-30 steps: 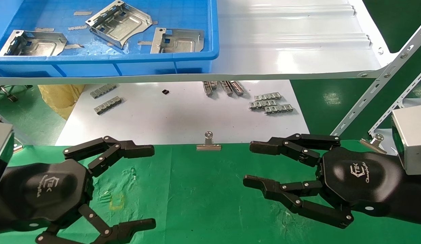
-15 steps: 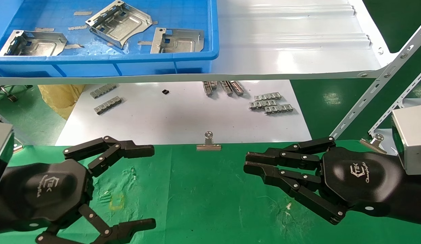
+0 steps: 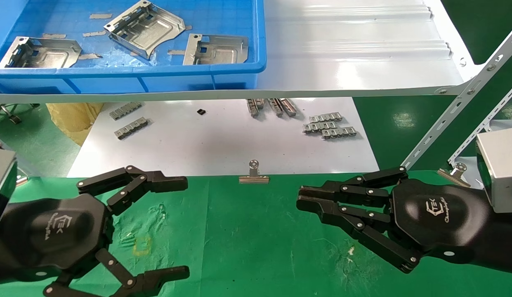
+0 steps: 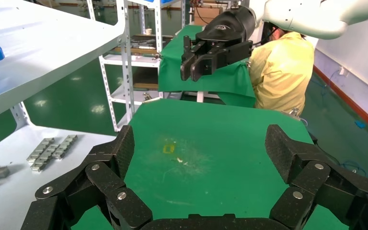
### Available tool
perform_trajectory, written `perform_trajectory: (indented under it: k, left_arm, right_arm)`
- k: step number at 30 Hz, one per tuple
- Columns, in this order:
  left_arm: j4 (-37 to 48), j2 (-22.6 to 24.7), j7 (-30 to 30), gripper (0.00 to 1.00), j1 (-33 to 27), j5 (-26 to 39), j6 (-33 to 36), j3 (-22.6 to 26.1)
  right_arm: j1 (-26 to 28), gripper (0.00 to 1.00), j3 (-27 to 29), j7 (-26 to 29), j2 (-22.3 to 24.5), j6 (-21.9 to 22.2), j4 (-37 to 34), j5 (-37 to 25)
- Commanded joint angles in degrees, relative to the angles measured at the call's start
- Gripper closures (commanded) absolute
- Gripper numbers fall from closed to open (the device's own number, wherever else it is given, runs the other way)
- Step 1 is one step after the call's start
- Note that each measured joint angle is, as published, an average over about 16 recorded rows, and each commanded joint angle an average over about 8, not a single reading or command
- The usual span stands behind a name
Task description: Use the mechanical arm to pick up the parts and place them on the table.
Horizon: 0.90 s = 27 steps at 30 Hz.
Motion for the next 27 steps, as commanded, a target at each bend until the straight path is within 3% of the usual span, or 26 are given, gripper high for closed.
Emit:
perform_trajectory:
  k: [1, 27]
  left_arm:
    - [0.0, 0.0, 0.0, 0.0, 0.0, 0.0, 0.0, 0.0]
    - [0.0, 0.0, 0.0, 0.0, 0.0, 0.0, 0.0, 0.0]
  right_arm:
    - [0.0, 0.0, 0.0, 0.0, 0.0, 0.0, 0.0, 0.0]
    - [0.0, 0.0, 0.0, 0.0, 0.0, 0.0, 0.0, 0.0]
